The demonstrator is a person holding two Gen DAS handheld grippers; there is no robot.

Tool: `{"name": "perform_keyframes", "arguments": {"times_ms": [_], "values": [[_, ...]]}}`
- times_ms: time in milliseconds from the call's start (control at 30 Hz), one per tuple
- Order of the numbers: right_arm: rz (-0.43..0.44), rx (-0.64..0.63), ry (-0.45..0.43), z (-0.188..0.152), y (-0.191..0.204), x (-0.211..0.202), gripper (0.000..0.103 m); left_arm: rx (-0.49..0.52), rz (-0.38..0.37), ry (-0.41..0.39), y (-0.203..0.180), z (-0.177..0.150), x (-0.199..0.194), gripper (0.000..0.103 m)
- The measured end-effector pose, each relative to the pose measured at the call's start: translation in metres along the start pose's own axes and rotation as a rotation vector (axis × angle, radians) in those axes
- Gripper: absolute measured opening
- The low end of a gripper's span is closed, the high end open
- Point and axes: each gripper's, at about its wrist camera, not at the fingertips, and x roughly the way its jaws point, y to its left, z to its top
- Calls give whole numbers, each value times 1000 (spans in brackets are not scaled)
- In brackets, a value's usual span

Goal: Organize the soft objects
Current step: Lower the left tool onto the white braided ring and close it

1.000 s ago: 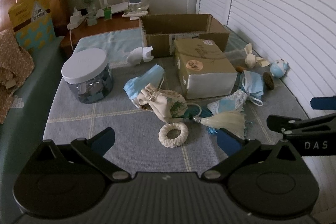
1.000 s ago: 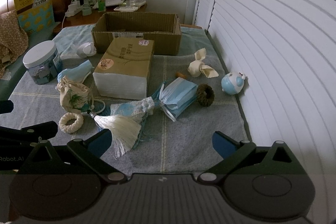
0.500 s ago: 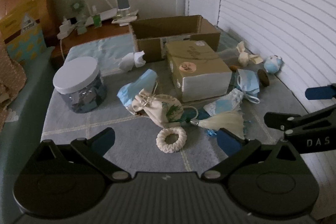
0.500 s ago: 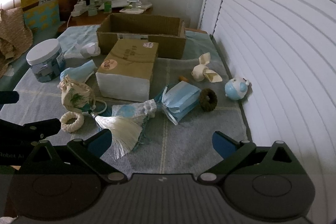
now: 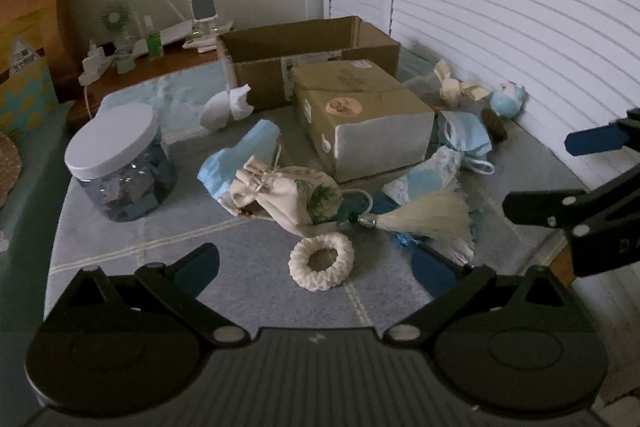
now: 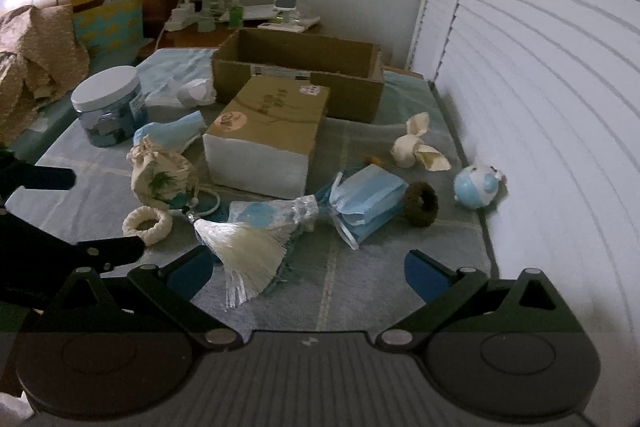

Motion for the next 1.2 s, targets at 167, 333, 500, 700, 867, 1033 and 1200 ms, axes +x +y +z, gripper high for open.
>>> {"name": "perform_keyframes", "arguments": {"times_ms": [167, 333, 500, 700, 867, 1033, 1200], "values": [[30, -28, -4, -7, -1, 8, 103, -8, -19, 5, 3, -4, 12, 95], [50, -25, 3, -14, -6, 15, 103, -19, -36, 29, 7, -8, 26, 81], [55, -11, 8, -16, -12, 20, 103, -44, -49, 47, 9, -10, 36, 66], [59, -5, 9, -14, -16, 26, 103, -20, -43, 39, 3, -10, 39, 66], [61, 2, 7, -14, -19, 28, 103, -18, -37, 34, 4, -7, 40, 49], [60, 4, 7, -14, -20, 29, 103, -16, -37, 34, 3, -7, 39, 38], [61, -7, 5, -11, -19, 31, 103, -5, -39, 37, 5, -9, 35, 34]]}}
